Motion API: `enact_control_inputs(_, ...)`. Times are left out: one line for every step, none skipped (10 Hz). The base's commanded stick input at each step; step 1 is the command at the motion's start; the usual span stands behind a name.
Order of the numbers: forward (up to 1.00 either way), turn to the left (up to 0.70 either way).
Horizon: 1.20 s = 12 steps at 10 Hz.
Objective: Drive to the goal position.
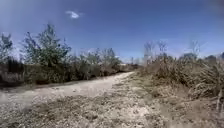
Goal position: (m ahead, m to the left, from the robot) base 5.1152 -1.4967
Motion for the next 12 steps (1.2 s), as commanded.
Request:
enact_control_inputs(0.7, 0.0)
enact_control_inputs(0.7, 0.0)
enact_control_inputs(0.7, 0.0)
enact_control_inputs(0.7, 0.0)
enact_control_inputs(0.7, 0.0)
enact_control_inputs(0.7, 0.0)
enact_control_inputs(0.7, 0.0)
enact_control_inputs(0.7, 0.0)
enact_control_inputs(0.7, 0.0)
enact_control_inputs(0.7, 0.0)
enact_control_inputs(0.7, 0.0)
enact_control_inputs(0.7, 0.0)
